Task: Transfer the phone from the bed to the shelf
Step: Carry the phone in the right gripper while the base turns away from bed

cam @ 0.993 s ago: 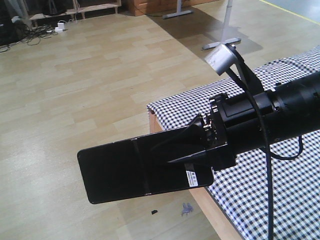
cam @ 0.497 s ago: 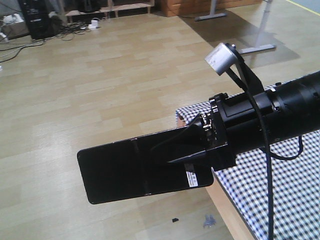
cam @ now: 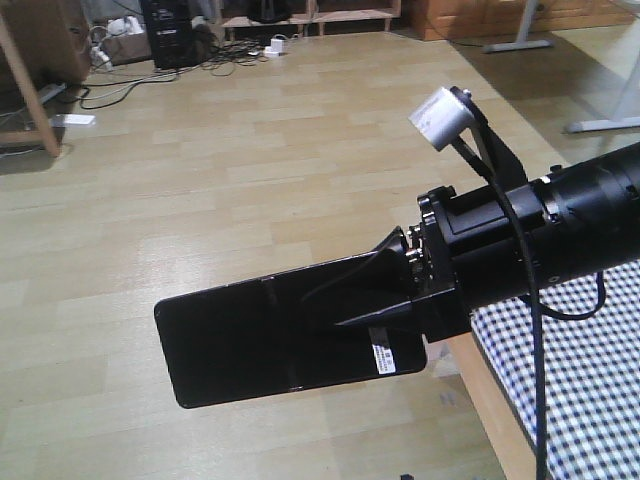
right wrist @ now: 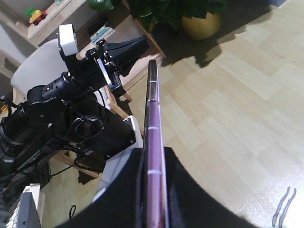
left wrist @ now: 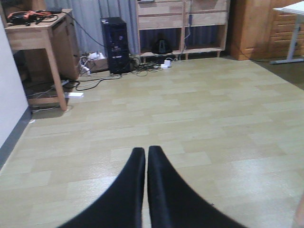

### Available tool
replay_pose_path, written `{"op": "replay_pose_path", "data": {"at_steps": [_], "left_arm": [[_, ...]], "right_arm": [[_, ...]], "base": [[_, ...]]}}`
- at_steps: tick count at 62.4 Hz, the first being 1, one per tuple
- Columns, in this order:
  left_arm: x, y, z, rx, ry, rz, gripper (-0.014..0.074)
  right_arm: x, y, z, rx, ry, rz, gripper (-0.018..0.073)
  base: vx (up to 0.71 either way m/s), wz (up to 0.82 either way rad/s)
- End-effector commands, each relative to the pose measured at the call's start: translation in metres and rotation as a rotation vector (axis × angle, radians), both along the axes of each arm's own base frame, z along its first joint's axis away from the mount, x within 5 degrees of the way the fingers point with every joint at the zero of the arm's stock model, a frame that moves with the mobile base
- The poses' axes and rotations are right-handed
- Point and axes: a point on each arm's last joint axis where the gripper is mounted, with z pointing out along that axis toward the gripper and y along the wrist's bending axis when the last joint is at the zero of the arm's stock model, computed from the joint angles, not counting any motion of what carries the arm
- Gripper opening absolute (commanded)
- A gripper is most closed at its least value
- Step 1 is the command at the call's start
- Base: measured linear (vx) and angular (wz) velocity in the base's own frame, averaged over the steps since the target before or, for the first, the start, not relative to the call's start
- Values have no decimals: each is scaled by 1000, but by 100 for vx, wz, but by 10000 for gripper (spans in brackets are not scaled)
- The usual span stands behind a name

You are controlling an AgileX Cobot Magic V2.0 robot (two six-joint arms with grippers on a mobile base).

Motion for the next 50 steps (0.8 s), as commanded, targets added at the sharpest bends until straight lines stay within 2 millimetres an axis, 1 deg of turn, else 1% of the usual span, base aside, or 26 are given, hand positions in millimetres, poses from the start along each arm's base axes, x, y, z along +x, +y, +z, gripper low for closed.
{"op": "replay_pose_path", "data": {"at_steps": [1, 25, 50], "left_arm": [[0, 0, 4, -5, -71, 3, 1], [0, 0, 4, -5, -71, 3, 1], [0, 0, 4, -5, -71, 3, 1]], "right_arm": [[-13, 0, 22, 102, 3, 58, -2], [-13, 0, 22, 102, 3, 58, -2], [-13, 0, 22, 102, 3, 58, -2]], "base": [[14, 27], [15, 19], [19, 1]]}}
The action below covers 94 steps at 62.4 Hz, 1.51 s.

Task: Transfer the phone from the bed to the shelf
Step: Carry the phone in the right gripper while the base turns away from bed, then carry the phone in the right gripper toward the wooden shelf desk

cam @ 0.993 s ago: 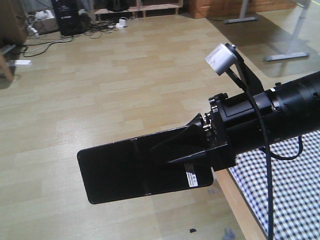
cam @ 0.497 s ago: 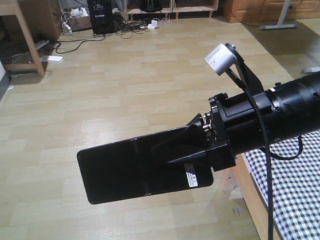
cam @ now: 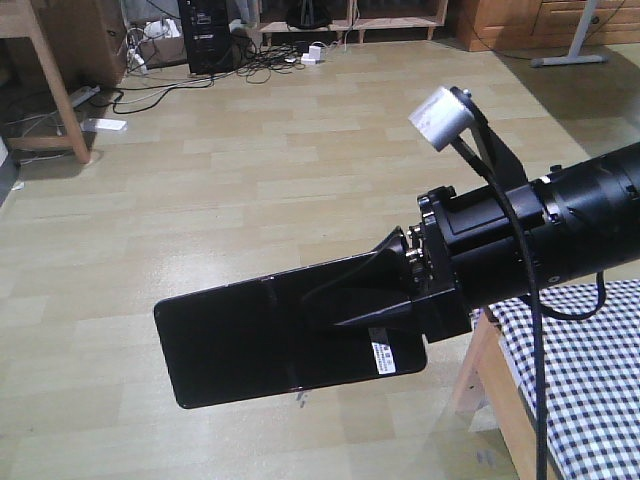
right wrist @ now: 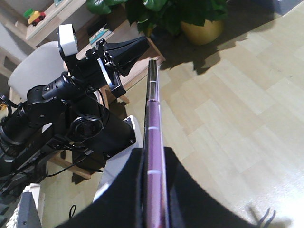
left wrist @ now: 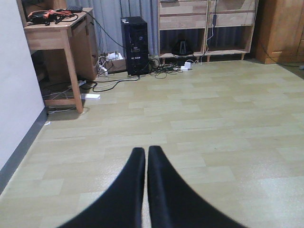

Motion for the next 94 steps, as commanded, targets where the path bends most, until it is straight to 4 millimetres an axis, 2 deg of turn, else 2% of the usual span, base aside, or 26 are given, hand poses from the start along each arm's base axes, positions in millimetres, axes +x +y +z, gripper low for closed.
{"op": "replay_pose_path", "data": {"at_steps": [1, 94], "left_arm": [[0, 0, 4, -5, -71, 3, 1], [0, 0, 4, -5, -71, 3, 1]], "right_arm": [[-13, 0, 22, 102, 3, 58, -2], [-13, 0, 22, 103, 1, 57, -2]], "base": [[23, -6], [32, -3]]}}
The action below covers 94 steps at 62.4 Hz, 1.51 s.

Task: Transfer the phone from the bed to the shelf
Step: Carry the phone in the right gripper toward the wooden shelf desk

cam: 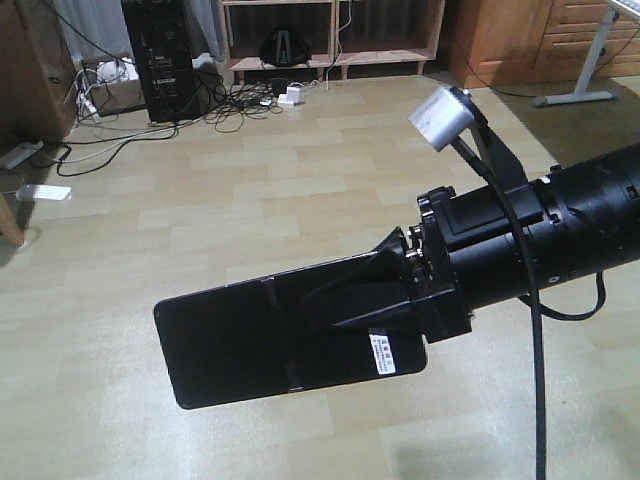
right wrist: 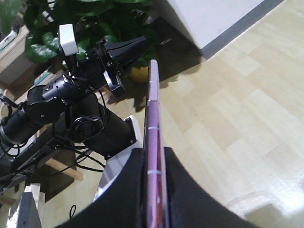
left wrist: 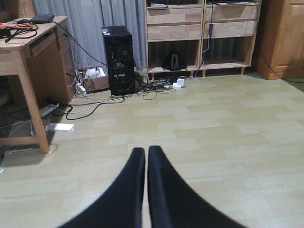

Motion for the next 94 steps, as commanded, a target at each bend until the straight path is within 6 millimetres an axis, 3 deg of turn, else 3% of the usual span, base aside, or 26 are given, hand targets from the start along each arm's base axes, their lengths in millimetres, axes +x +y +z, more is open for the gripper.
{"op": "replay_pose_path", "data": {"at_steps": [1, 94], "left_arm": [[0, 0, 4, -5, -71, 3, 1], [0, 0, 4, -5, -71, 3, 1]], "right_arm": [[-13, 0, 22, 103, 1, 56, -2], [-13, 0, 21, 96, -1, 57, -2]], "base": [[41, 3], [41, -16]]}}
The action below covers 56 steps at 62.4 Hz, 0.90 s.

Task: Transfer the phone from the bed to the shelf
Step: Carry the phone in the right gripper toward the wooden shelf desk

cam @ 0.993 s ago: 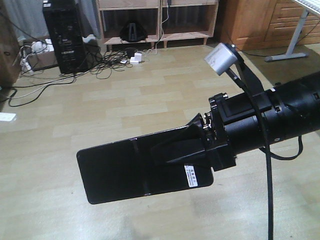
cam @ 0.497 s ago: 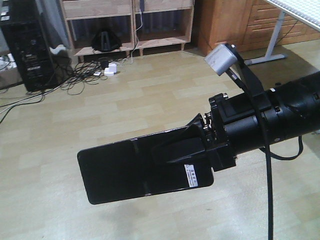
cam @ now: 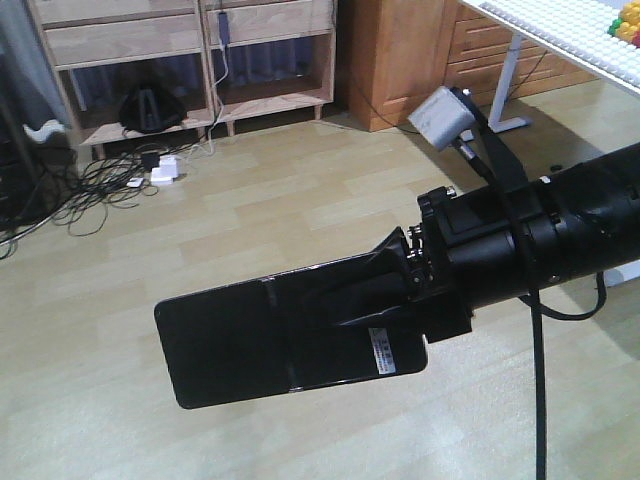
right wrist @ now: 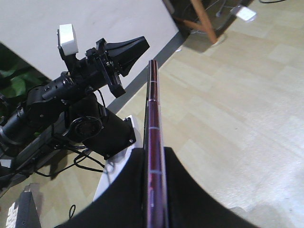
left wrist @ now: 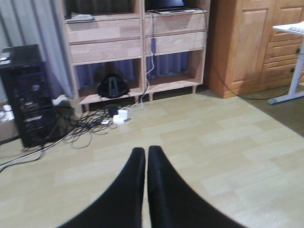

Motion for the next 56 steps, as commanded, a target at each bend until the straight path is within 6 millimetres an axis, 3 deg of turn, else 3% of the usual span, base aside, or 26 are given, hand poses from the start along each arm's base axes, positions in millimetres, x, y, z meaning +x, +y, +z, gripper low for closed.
{"op": "replay_pose_path", "data": {"at_steps": [1, 18, 56], "left_arm": [[0, 0, 4, -5, -71, 3, 1], [0, 0, 4, -5, -71, 3, 1], [0, 0, 4, -5, -71, 3, 1]], "right_arm": [[-13, 0, 22, 97, 0, 58, -2], [-9, -2, 22, 97, -8, 27, -2], [-9, -2, 23, 106, -17, 13, -2]], "base": [[43, -19], [41, -23], [32, -54]]}}
